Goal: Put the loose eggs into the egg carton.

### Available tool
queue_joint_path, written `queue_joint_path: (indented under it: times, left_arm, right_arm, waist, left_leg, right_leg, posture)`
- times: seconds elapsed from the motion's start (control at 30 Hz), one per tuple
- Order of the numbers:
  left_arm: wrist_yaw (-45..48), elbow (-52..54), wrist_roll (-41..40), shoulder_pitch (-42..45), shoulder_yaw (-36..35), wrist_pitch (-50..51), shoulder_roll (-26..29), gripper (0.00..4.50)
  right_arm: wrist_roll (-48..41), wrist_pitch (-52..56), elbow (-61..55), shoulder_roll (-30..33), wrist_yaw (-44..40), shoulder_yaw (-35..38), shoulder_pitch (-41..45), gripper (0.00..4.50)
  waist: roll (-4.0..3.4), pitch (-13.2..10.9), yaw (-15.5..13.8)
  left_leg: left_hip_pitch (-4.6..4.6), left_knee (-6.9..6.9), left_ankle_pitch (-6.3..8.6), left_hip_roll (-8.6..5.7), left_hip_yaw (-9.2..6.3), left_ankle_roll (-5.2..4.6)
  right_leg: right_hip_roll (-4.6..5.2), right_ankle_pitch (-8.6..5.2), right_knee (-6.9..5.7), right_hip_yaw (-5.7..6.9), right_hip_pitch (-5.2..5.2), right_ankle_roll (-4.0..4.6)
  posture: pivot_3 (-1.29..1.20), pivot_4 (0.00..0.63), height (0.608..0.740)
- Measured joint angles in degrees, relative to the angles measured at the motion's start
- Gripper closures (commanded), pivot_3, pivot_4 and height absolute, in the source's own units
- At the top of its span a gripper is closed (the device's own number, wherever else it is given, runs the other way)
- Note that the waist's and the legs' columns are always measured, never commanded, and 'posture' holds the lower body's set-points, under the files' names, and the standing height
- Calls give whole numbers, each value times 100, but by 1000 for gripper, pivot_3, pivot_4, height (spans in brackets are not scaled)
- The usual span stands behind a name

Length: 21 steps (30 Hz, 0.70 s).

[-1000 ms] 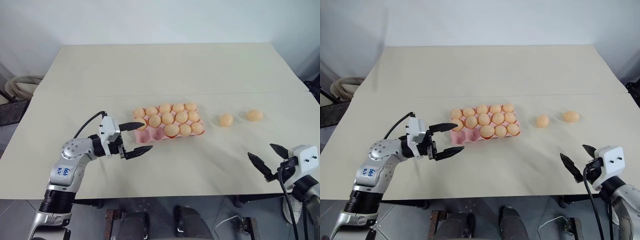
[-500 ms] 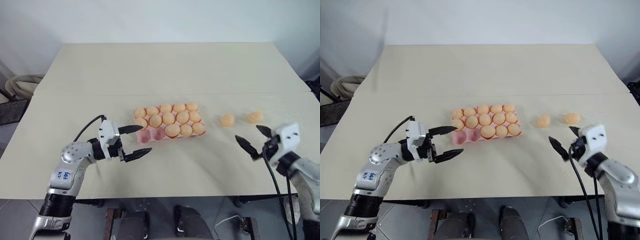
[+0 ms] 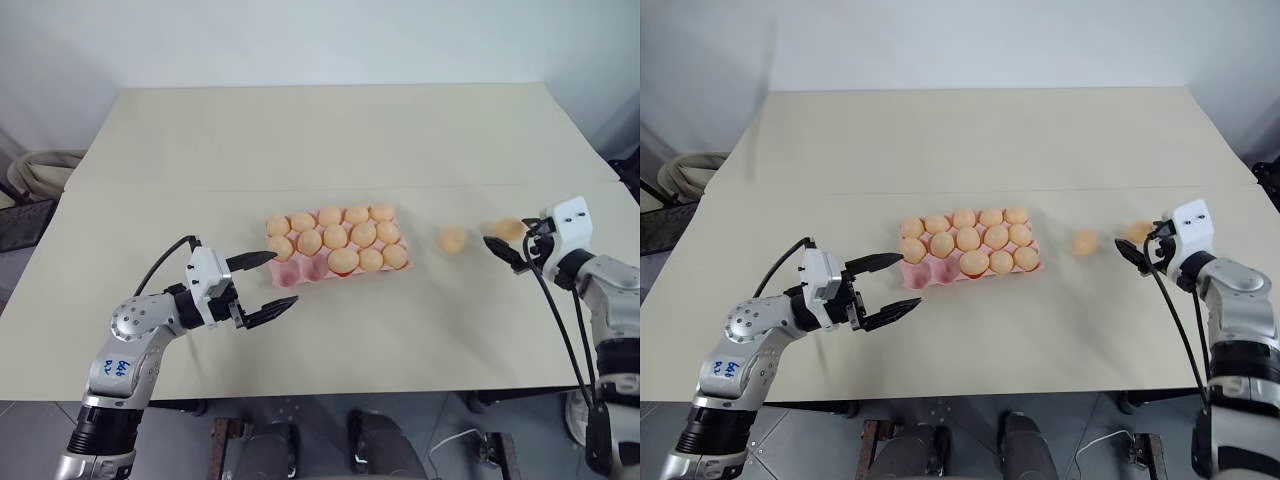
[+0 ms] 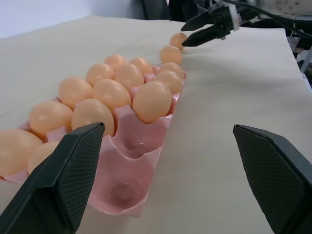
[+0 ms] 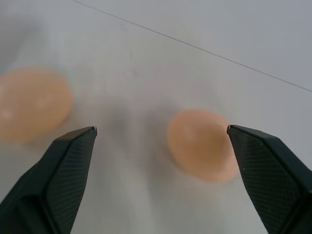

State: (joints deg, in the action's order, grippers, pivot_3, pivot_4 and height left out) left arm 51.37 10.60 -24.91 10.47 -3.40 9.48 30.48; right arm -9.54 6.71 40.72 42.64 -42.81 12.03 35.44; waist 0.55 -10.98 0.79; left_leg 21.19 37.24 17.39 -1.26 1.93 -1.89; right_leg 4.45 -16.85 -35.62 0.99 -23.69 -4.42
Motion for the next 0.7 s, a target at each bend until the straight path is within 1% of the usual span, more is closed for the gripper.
queue_joint_path:
  times: [0.2,0.37,0.47,0.57,0.6,0.7]
  left_arm:
    - [-74,46,0,-20,-16,39,7,0]
    - [-110,71,0,-25,-20,48,10,0]
    - [-118,71,0,-13,-20,49,11,0]
    - [-118,71,0,7,-20,48,13,0]
    - [-118,71,-1,7,-20,49,13,0]
    - [-122,71,-2,10,-22,48,13,0]
  right_arm:
    - [290,-438,1508,-8,30,-215,976,23]
    - [457,-573,2413,-46,138,-272,1317,23]
    - [500,-706,2676,-95,165,-268,1414,668]
    - [506,-827,2776,-108,193,-261,1457,1695]
    - [506,-871,2801,-123,194,-261,1462,2155]
    - [501,-1004,2831,-174,205,-244,1462,2935]
  waist:
    - [0,0,38]
    - [0,0,77]
    - [0,0,89]
    - [0,0,98]
    - [0,0,97]
    - [0,0,93]
  left_leg:
    - [3,-2,1,0,2,2]
    - [4,-4,2,0,2,5]
    - [3,-2,1,0,5,6]
    - [1,-2,1,0,5,7]
    - [1,-2,1,1,5,7]
    - [1,-2,0,0,5,8]
  right_leg:
    - [1,2,6,0,-1,-3]
    - [0,2,7,0,-1,-4]
    - [0,2,6,0,-1,-4]
    - [0,2,3,-1,-1,-4]
    - [0,2,2,-1,-1,-4]
    - [0,2,1,-1,-1,-4]
  posture:
    - [0,150,740]
    - [0,150,740]
    - [0,150,740]
    - [0,150,740]
    - [0,150,740]
    - [0,150,740]
